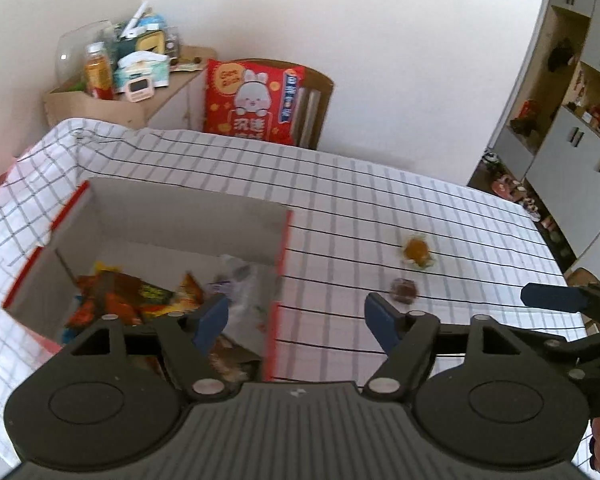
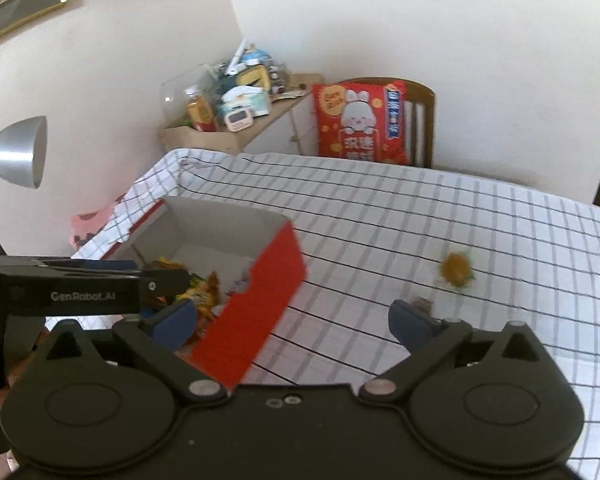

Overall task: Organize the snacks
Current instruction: 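Withdraw both grippers from the box toward the brown cube and yellow snack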

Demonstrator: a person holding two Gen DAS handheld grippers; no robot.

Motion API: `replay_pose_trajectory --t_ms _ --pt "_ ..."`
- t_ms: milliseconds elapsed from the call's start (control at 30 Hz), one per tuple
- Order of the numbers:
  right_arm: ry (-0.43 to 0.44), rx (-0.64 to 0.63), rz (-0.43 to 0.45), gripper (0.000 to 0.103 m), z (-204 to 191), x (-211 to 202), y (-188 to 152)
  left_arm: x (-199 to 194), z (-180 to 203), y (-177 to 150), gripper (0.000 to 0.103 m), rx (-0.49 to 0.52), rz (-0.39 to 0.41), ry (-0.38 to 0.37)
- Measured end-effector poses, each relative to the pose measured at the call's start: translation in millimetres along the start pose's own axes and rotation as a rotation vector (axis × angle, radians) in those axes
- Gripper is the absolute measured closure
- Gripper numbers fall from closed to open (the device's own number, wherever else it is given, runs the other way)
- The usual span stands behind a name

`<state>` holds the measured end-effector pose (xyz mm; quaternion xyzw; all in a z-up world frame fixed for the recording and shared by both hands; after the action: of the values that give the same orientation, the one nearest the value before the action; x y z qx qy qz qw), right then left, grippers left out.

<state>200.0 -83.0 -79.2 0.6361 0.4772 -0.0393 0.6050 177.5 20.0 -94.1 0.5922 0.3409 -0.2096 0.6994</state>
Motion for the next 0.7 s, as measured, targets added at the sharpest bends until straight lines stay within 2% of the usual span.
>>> replay_pose_trajectory --t_ms 167,367,700 --pt "-0.023 0.021 -0.007 0.0 40.8 -13.2 -10.9 15.7 38.3 -11.3 0.026 -0.006 -0.034 -0.023" --pt "-0.078 0.061 -0.024 0.0 98.7 -18.5 -12.3 43.5 81.0 -20.8 0.026 0.011 -0.07 0.002" --pt "-0.124 0.089 -0.064 0.001 168.4 9.9 -1.9 96.2 129.9 -21.0 0.026 0.041 -0.125 0.031"
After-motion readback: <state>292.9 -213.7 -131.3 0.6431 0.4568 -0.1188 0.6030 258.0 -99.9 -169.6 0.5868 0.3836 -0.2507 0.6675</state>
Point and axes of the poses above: each gripper's, at about its wrist camera, not at the fingertips, and x roughly the way its jaws point, z to its right, y to its top, the point moved 10 cm from there along x, roughly the way its jaws point, and after that the axes turned 5 degrees about y, right-handed, at the moved point
